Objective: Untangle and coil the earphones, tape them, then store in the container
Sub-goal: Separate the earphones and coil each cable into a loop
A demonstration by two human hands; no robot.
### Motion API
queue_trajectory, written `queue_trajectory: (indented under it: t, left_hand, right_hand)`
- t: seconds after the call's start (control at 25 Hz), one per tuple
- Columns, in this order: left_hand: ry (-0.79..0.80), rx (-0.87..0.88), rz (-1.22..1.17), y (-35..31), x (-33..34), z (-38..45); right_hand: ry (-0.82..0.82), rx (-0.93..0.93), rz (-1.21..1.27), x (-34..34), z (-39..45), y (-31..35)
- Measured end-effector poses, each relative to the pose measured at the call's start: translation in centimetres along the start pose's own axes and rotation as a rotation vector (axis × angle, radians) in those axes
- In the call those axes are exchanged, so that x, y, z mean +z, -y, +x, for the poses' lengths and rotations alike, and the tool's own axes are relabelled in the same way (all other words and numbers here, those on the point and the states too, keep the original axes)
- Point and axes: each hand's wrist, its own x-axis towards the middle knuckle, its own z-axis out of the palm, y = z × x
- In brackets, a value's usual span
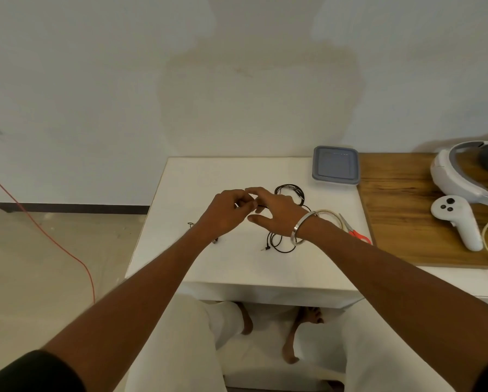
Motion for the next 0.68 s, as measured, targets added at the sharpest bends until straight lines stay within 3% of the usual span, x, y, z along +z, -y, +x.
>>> queue_trajectory:
  t: [0.32,0.52,0.68]
  left_hand:
    - [-0.025,-0.015,0.001,0.4,-0.7,0.1]
    - [0.089,-0.064,-0.064,1.0,-1.4,-0.5]
    - [0.124,-0.064,-0.146,1.5,-2.3,-1.0]
  right_hand:
    - [-0.08,0.024,-0.233,-1.2,0.5,0.0]
    - [-0.367,0.152,-0.05,-1.7,0.0,-1.6]
    - [-0.433,0.305,-0.056,-2.3,-0.5,-3.0]
